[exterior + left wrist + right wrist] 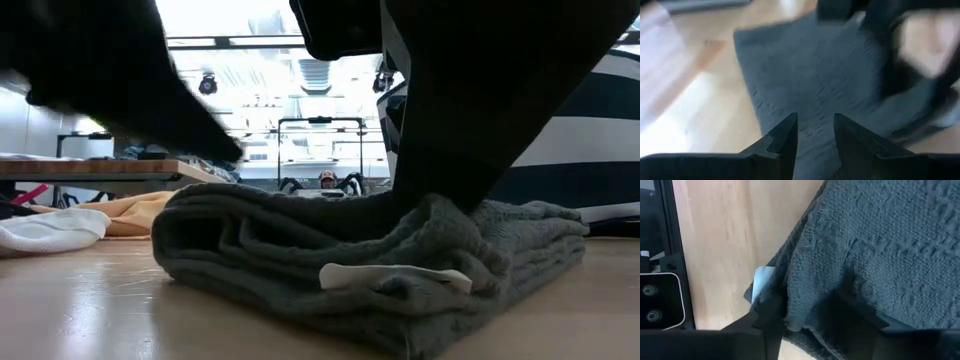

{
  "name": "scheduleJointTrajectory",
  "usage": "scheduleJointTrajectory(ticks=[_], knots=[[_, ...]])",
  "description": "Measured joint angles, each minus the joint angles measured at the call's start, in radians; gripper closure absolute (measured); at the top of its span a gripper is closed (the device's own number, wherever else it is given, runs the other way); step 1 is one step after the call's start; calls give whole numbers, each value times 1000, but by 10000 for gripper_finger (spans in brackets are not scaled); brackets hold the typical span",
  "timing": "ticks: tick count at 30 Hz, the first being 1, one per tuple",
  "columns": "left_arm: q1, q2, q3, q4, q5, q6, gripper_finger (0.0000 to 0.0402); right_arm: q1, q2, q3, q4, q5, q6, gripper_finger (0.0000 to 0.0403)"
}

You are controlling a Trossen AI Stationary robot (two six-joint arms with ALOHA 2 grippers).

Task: Fold kitchen towel into neat rectangle
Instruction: Fold the gray towel

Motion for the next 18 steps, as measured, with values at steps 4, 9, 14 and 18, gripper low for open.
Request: scheduleJointTrajectory(ticks=[4,9,14,18], knots=[[1,46,-6,0,46,-31,283,2,0,0,1,0,0,222],[2,98,-3,40,85,-33,283,2,0,1,-1,0,0,209],[3,141,-3,54,82,-61,283,10,-32,20,-3,-22,-6,183],[3,149,-3,57,81,-64,283,31,-81,44,-1,-44,-4,152]])
